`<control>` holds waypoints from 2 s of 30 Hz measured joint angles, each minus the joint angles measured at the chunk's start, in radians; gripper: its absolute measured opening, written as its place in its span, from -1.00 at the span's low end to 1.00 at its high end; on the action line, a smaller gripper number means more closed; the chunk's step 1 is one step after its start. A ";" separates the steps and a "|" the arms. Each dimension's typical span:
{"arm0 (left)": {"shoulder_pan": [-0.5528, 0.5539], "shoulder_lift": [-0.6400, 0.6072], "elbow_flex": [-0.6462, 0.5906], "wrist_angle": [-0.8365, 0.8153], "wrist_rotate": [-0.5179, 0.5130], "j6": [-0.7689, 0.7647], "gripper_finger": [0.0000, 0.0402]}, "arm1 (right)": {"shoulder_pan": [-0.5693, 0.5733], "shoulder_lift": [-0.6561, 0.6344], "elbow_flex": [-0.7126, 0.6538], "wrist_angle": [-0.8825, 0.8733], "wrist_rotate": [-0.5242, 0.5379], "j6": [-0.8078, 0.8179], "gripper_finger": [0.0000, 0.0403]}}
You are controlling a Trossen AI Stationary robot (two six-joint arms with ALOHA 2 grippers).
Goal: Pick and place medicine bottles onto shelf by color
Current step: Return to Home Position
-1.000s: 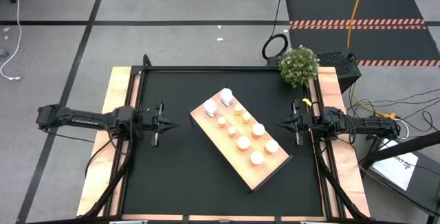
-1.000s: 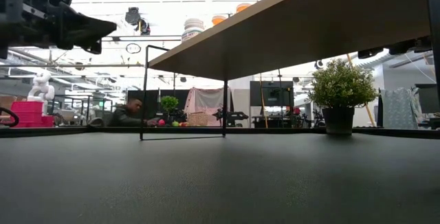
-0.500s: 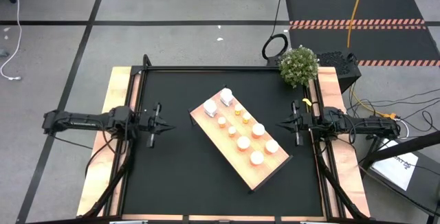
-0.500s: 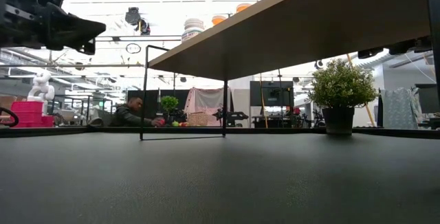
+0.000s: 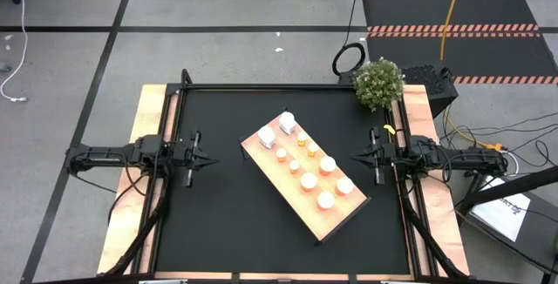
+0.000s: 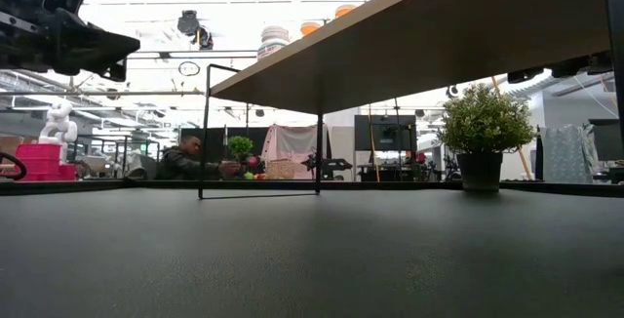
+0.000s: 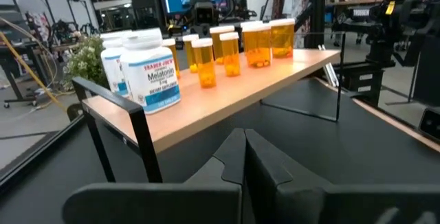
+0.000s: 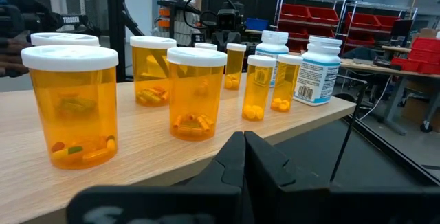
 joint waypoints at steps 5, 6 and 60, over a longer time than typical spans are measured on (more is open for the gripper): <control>0.000 -0.009 0.000 -0.002 -0.010 0.003 -0.97 | 0.000 0.000 0.000 0.000 0.000 0.000 -1.00; 0.000 -0.009 0.000 -0.003 -0.016 0.005 -0.96 | 0.000 0.000 0.000 0.000 0.000 0.000 -1.00; 0.000 -0.009 0.000 -0.001 -0.017 0.003 -0.82 | 0.000 0.000 0.000 0.000 0.000 0.000 -1.00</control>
